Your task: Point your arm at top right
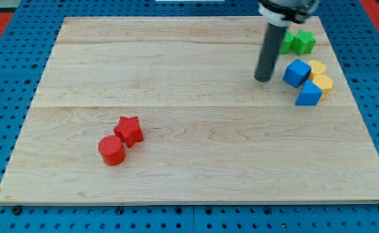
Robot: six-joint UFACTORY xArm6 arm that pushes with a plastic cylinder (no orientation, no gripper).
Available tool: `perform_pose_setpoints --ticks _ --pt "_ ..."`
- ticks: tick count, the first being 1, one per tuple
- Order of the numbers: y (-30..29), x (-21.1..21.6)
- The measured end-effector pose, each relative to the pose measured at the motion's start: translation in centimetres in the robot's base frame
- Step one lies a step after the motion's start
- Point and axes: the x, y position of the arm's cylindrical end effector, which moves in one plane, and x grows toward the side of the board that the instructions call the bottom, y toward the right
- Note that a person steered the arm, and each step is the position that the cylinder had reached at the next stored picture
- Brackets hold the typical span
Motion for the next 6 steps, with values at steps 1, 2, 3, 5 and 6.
perform_pose_setpoints --ticks 1,2,3,5,6 --pt "-1.9 -5.6" --pt "-7.2 -10.2" --pt "-9.6 -15.1" --pt "0.0 -16.3" --pt "10.1 -16.3"
